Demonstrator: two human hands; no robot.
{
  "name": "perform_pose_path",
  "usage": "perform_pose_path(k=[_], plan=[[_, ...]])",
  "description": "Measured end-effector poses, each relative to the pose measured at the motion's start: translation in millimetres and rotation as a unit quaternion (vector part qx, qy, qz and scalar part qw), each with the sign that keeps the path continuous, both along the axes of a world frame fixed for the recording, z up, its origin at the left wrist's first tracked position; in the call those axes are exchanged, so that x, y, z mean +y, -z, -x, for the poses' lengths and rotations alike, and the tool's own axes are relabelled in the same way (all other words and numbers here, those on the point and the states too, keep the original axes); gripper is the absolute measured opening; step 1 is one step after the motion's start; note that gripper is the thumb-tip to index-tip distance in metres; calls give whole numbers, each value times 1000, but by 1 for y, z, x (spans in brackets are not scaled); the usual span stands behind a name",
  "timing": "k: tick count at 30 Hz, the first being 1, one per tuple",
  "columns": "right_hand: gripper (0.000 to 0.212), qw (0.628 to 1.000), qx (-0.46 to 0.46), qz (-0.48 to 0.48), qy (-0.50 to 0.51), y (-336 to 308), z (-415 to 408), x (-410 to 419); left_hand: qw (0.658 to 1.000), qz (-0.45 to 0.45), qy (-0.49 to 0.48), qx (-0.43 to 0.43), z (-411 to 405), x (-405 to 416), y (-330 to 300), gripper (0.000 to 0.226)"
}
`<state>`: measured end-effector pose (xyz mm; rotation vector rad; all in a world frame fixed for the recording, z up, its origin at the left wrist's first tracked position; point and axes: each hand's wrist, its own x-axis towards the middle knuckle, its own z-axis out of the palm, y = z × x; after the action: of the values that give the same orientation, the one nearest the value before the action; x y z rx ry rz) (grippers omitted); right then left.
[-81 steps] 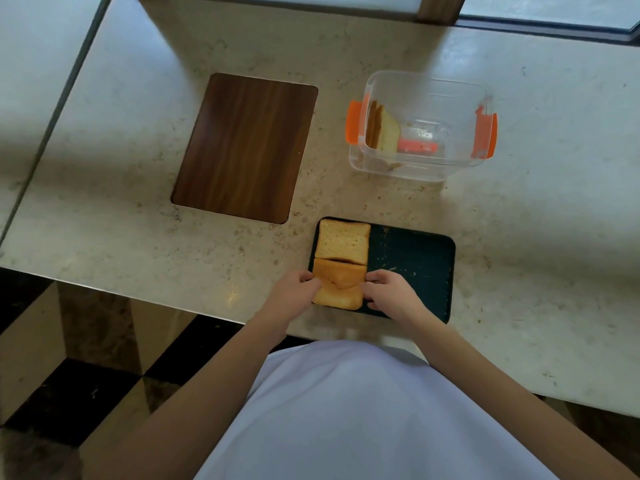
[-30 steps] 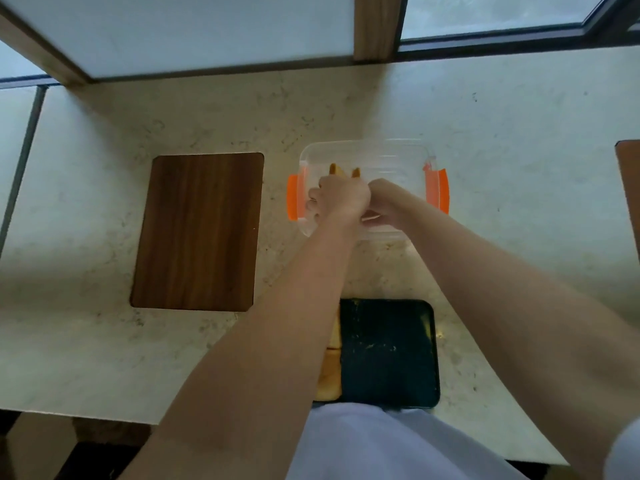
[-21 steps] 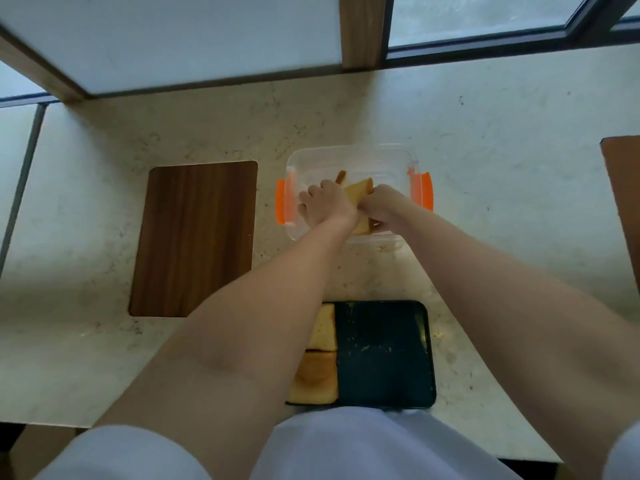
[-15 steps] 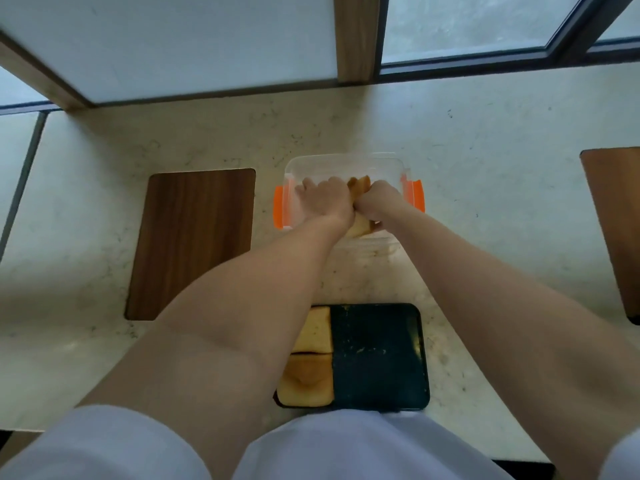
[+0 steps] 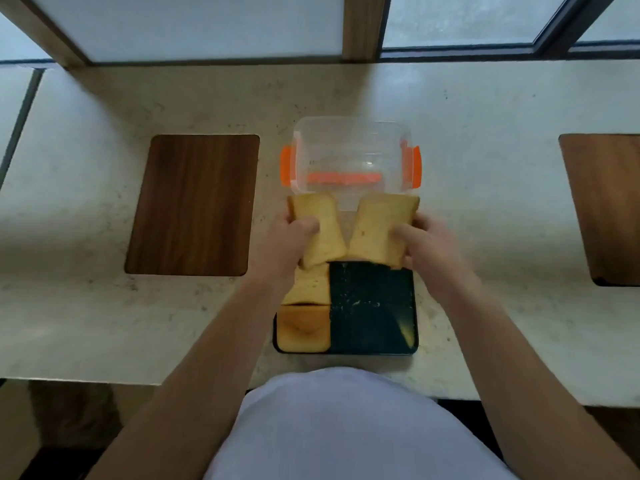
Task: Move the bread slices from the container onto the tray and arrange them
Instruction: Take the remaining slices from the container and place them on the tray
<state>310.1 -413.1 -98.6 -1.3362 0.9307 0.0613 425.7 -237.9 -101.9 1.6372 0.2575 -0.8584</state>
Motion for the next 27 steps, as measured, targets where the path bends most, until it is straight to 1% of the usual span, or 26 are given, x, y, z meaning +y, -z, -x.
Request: perform_pose_path(k=[1,2,3,4,5,6,9,12,15,20,24,27], plan=[[36,995,11,-86,47,20,15,10,997,6,-48,66,12,13,13,28],[38,980,21,-169,106,38,30,21,988,18,-94,124,24,26,25,33],[38,956,34,-239,169,53,45,31,976,36,-126,174,36,39,37,39],[37,928,51,-291,225,66,59,39,965,60,-141,214,46,52,46,44],[35,905,68,-323,269,76,71,47,956,83,-147,241,56,64,54,46],[32,890,83,-337,294,84,81,54,950,95,-149,256,62,74,61,46],[25,879,96,-330,330,94,97,67,954,72,-132,260,74,92,74,49],[24,868,49,-345,353,96,95,67,958,64,-112,255,79,94,75,48],[26,865,20,-346,363,99,88,62,963,69,-96,244,80,90,74,49],[21,873,24,-331,358,103,70,57,958,95,-95,255,76,76,68,52],[19,877,23,-321,357,105,61,56,957,107,-95,251,71,70,68,45],[25,880,44,-304,361,107,65,57,955,105,-93,260,70,71,68,40]])
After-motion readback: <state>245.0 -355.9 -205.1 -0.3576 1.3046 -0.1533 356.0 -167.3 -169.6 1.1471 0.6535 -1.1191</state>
